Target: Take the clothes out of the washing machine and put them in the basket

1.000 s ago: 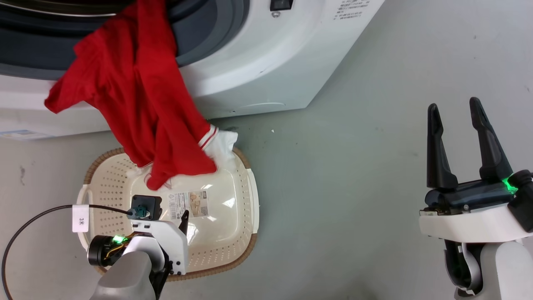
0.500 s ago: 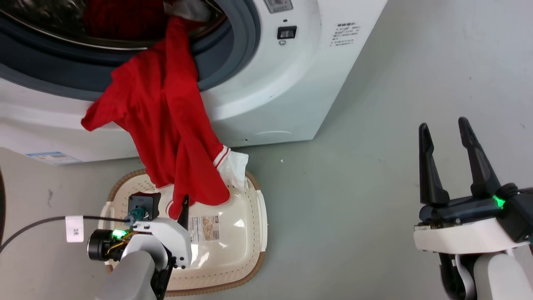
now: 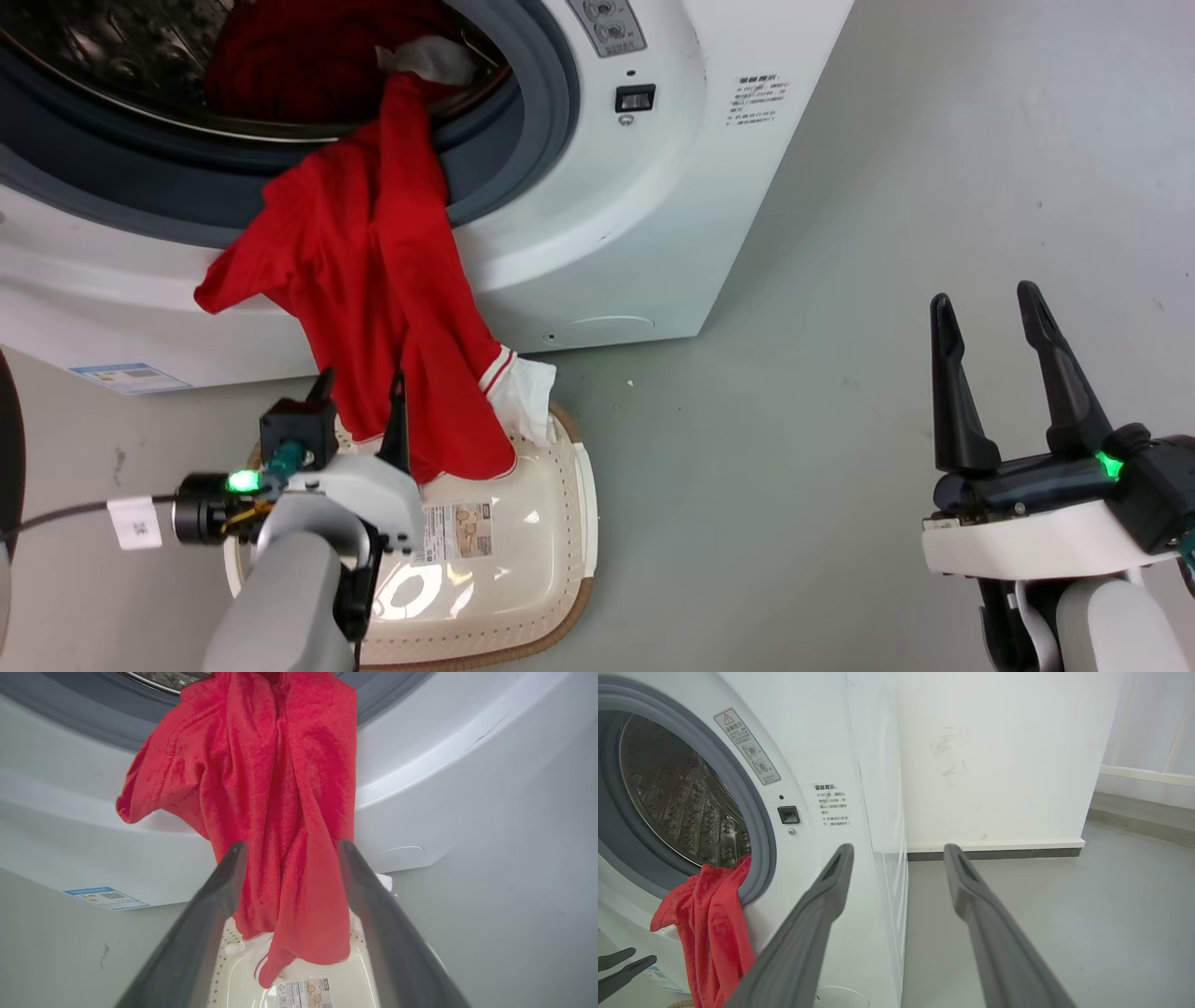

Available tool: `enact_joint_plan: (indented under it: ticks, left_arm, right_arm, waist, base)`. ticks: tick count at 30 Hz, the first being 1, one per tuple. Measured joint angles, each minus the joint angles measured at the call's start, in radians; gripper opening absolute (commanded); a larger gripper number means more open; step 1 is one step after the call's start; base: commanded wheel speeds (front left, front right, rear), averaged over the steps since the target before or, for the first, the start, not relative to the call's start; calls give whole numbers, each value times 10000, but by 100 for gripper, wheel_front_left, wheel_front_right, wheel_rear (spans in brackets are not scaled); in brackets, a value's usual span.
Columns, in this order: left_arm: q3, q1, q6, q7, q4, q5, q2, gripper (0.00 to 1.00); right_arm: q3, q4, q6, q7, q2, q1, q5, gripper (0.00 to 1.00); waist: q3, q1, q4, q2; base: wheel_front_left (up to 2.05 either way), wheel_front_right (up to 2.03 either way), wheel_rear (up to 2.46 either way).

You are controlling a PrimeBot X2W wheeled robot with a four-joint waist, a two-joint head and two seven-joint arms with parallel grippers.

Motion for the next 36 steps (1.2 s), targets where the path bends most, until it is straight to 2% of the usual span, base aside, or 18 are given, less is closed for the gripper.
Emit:
enact_joint_plan:
  ticks: [10,23,36]
  left_arm:
    - [917,-1625,-341,0,947,577,-128,100]
    - [1457,-3504,-581,0,2222,982,105,100]
    - [1739,-3928,-732,36,2336,1262,115,98]
  right_arm:
    - [35,-105,0,0,0,-318,71,100]
    - [-27,-257,0,0,0,-719,113,100]
    - [-21,-270,0,0,0,-756,113,100]
  waist:
    - [785,0,-187,0]
    - [1945,1,-549,0]
    - [2192,2,-500,0]
  base:
    - [0,0,0]
    - [0,0,0]
    - [0,0,0]
